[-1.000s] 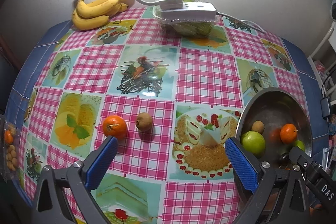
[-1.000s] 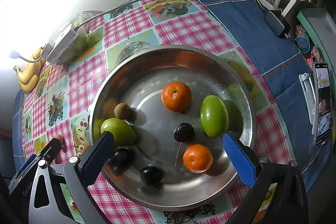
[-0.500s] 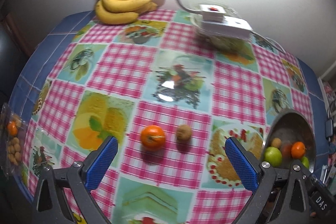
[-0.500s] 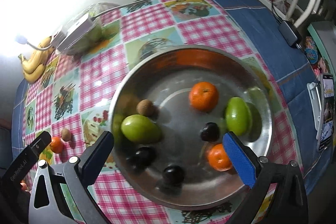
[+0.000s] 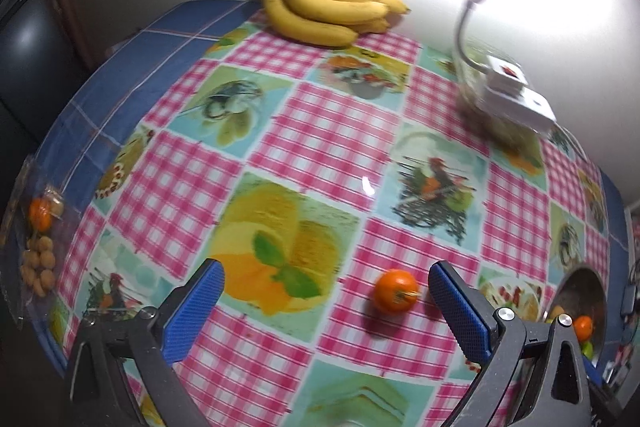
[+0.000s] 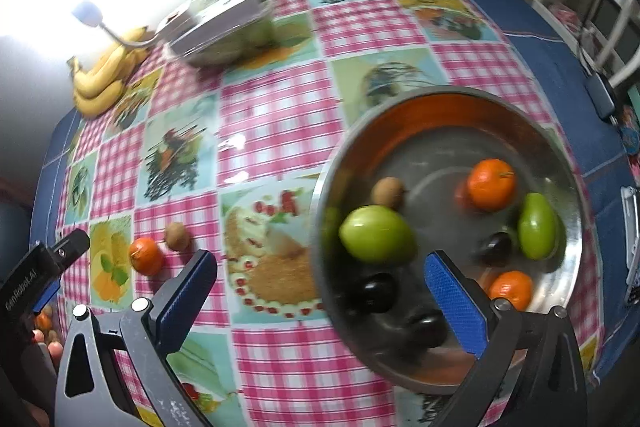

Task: Organize fruits
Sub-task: 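Withdraw both open tools from the bowl toward the last tangerine and kiwi, then close the left tool on the last tangerine while the right tool grasps the kiwi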

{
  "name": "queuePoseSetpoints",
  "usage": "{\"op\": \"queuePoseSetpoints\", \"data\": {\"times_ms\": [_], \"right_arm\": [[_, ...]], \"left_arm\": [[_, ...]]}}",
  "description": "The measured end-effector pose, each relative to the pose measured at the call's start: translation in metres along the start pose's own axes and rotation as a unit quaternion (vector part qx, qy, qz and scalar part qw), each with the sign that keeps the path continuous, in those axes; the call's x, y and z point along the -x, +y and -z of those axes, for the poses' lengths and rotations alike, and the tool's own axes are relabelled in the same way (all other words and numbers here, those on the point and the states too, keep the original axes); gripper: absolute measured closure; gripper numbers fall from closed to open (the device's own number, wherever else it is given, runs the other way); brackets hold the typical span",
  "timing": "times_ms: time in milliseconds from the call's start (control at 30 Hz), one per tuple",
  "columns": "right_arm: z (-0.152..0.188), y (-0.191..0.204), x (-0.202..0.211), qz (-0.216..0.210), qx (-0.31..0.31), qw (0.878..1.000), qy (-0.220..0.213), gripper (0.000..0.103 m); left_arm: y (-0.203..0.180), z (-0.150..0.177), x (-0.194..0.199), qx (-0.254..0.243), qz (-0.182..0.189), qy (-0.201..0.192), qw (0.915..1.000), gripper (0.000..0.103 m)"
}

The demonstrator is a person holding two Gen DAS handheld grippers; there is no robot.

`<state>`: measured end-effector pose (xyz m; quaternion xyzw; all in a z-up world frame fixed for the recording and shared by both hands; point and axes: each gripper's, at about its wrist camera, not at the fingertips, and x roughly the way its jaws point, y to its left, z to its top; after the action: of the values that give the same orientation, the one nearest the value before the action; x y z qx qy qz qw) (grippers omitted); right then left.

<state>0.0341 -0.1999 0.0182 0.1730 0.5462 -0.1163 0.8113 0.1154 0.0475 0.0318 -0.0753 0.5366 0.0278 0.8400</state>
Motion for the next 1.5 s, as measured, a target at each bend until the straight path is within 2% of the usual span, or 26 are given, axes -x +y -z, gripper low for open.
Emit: {"op": "queuePoseSetpoints", "data": {"times_ms": [300,800,1033,1300,1500], "right_arm": [[0.001,0.037,-0.015,-0.034,0.030,0.999,0.005,0.000],[-0.001,0.066,-0.050,-0.089,0.037,0.995,0.015,0.000],[-0.002,0.075,-0.062,-0.091,0.038,0.995,0.018,0.000],[-0.005,0.085,-0.070,-0.099,0.049,0.994,0.017,0.034],[-0.007,0.091,-0.072,-0.104,0.056,0.993,0.012,0.051]], "left_arm": [[0.027,-0.006,-0.006,0.030,0.000,0.001,0.9995,0.000],[0.019,-0.005,-0.042,0.033,0.014,0.037,0.9987,0.000],[0.018,-0.005,-0.052,0.037,0.015,0.049,0.9980,0.000],[0.018,-0.007,-0.060,0.047,0.028,0.061,0.9967,0.000],[0.016,-0.004,-0.064,0.057,0.046,0.069,0.9950,0.000]]}}
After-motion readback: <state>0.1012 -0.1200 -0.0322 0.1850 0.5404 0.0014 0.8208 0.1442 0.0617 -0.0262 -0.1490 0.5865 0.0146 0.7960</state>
